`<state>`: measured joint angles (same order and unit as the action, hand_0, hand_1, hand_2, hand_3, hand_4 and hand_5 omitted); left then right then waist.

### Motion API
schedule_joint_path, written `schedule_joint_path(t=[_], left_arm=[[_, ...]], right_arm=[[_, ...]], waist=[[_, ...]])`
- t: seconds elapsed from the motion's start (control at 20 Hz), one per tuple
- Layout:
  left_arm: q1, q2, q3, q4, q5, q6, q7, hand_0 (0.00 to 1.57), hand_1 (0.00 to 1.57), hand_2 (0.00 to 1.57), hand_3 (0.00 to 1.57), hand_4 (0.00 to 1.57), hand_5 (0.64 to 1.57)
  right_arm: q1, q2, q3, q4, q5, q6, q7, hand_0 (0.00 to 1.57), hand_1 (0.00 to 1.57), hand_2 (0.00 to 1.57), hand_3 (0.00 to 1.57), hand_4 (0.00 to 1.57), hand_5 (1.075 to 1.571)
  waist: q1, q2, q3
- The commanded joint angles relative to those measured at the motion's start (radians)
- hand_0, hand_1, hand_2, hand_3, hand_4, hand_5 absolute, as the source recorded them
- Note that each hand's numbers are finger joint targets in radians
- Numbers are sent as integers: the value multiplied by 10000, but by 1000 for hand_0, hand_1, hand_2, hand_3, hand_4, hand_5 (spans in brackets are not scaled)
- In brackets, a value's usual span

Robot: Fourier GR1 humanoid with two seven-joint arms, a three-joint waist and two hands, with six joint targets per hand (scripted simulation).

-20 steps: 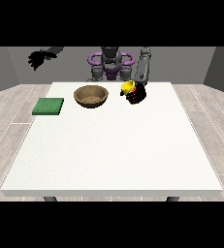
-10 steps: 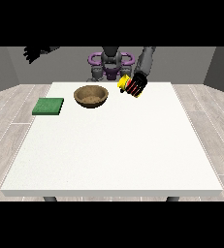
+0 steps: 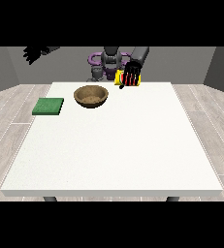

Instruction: Pick the cup and pour the ball into the bowl, then pick the bowl and place it on the pad

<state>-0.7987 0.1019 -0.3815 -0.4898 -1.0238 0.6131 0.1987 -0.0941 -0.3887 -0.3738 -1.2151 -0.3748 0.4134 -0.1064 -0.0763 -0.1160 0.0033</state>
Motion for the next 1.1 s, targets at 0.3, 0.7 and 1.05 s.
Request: schedule_joint_path(t=[0.3, 0.7, 1.05], left_arm=[[-248, -1007, -2339, -1030, -2144, -1654, 4131, 804, 804, 1571, 1232, 904, 1570], [-1329, -1017, -3604, -2093, -2427, -5188, 4461, 0, 0, 1085, 1421, 823, 1571], [41, -590, -3128, -3513, -2344, -4141, 4507, 0, 0, 1187, 1430, 754, 1563]], right_arm=[[-625, -410, -144, 1123, -37, 583, -223, 0, 0, 0, 0, 657, 1562], [-805, 221, 369, 1303, 226, 565, -447, 0, 0, 0, 0, 676, 1561], [-277, -135, -9, 1244, 198, 517, -526, 0, 0, 0, 0, 691, 1563]], waist=[[-223, 95, -26], [-774, -91, -25], [-61, -375, -34]])
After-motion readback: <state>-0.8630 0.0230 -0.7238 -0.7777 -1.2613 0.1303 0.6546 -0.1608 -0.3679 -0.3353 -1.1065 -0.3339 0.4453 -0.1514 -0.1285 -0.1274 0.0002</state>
